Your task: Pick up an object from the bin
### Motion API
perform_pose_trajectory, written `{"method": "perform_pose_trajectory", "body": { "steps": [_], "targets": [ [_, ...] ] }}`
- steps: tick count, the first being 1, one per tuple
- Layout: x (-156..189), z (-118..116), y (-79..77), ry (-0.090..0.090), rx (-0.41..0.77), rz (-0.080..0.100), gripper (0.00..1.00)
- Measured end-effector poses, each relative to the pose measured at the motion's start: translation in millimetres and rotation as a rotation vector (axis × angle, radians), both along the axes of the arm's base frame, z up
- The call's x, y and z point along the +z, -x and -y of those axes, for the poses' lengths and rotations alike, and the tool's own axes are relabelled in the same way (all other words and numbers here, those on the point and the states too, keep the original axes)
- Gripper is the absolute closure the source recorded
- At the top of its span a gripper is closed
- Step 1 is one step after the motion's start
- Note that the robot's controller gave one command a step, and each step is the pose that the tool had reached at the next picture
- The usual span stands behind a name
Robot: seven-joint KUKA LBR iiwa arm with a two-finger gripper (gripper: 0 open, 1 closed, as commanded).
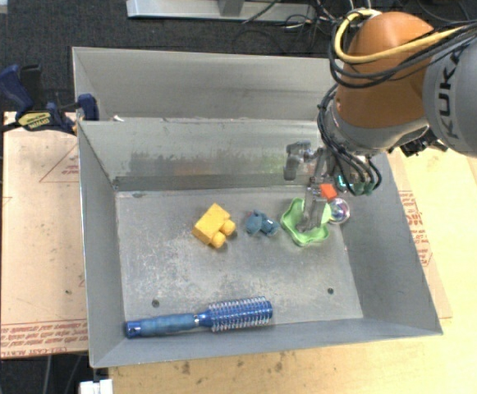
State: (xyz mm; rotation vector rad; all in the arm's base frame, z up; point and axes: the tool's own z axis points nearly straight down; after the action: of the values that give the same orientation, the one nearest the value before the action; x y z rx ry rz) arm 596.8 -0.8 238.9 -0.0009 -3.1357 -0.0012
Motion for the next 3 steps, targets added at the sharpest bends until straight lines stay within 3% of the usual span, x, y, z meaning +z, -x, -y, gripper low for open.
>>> {"method": "perform_pose_trajectory", "body": {
  "steps": [1,2,3],
  "targets": [
    [-131.7,26.7,-13.7,-0.001,0.153,0.001,0.00],
    [-170.1,32.3,-35.4,-0.001,0.301,0.007,0.00],
    [-168.2,32.0,-36.2,-0.002,0.301,0.010,1.00]
  ]
}}
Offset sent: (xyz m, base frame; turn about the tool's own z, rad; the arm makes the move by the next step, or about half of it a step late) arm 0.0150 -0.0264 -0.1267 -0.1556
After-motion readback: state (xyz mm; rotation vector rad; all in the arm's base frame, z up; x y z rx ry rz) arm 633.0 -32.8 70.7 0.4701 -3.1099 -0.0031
